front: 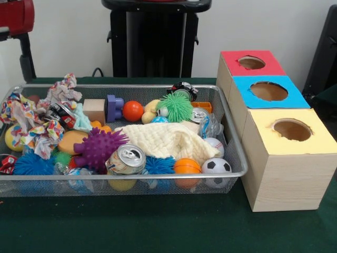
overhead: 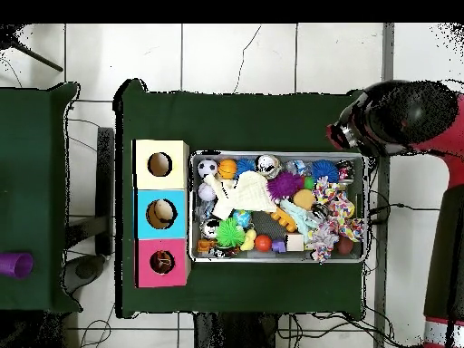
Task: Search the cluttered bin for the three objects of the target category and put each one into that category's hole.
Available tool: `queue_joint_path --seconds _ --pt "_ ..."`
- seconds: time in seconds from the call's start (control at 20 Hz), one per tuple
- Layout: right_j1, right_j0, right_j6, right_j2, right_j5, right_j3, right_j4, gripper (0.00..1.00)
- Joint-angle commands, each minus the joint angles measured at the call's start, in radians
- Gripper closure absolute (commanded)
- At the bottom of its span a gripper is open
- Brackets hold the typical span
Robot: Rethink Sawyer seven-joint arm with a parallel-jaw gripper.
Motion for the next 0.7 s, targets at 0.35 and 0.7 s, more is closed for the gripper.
queue_joint_path --seconds 0.35,0.7 --pt "-0.015 -0.027 0.126 -0.045 -0.143 0.247 0.034 0.0" --pt "0.022 -0.044 0.116 -0.042 -0.2 0.273 0.053 0.0"
